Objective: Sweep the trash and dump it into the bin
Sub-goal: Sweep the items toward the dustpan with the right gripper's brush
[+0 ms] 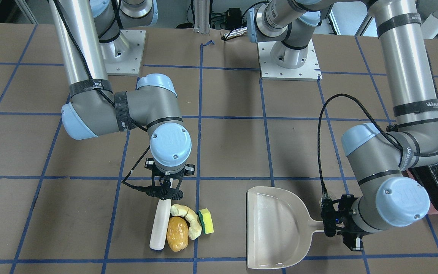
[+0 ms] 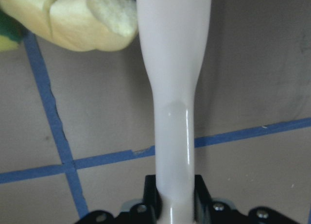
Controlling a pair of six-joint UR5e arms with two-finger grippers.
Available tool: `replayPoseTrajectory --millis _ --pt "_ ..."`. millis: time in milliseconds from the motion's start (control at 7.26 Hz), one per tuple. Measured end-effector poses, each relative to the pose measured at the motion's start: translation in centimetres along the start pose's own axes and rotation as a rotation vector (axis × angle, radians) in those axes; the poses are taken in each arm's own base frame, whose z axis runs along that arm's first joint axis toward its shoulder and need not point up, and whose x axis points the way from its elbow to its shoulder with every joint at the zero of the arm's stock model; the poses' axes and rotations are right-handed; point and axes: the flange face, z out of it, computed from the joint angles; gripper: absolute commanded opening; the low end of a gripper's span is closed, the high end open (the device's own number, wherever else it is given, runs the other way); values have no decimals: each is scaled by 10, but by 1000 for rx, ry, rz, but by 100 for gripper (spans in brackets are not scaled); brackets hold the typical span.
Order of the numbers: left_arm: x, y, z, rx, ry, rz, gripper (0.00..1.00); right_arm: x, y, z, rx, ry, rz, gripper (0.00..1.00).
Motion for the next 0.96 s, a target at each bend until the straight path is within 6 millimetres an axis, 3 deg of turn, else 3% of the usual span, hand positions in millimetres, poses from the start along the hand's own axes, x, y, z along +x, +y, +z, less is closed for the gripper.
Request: replayPoseTrajectory --millis 689,965 --pt "0 -1 -1 1 -1 -5 0 -42 21 -12 -44 -141 98 0" --pt "0 0 -1 -2 -1 -8 0 -71 29 -17 -56 -198 140 0"
